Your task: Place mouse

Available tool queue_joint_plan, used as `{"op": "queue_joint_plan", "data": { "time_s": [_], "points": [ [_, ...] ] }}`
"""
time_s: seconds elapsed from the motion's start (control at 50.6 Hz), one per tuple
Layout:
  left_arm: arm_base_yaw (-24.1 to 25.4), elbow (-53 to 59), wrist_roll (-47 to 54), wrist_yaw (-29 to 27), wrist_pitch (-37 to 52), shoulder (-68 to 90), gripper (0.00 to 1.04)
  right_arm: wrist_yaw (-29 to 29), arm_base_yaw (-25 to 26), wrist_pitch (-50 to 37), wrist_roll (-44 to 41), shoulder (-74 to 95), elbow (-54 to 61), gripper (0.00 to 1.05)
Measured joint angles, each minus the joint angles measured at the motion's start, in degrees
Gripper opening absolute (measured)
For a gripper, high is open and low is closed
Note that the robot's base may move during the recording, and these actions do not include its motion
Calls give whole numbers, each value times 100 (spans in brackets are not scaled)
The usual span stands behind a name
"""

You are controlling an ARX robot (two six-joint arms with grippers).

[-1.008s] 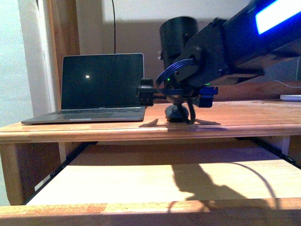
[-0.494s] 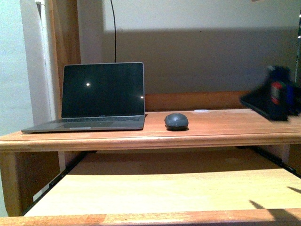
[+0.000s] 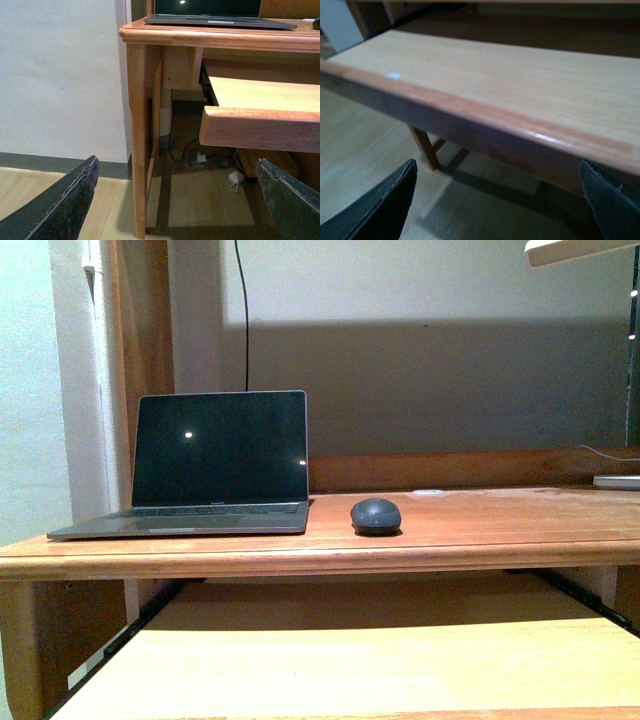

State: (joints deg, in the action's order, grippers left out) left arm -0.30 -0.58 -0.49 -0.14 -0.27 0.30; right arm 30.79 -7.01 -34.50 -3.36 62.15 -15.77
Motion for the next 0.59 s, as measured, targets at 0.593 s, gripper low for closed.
{"op": "queue_joint_plan", "data": {
  "time_s": [0.593],
  "points": [
    [0, 0, 0, 2, 0, 0, 97, -1873, -1554, -1475, -72, 2732, -1250, 97]
  ]
}}
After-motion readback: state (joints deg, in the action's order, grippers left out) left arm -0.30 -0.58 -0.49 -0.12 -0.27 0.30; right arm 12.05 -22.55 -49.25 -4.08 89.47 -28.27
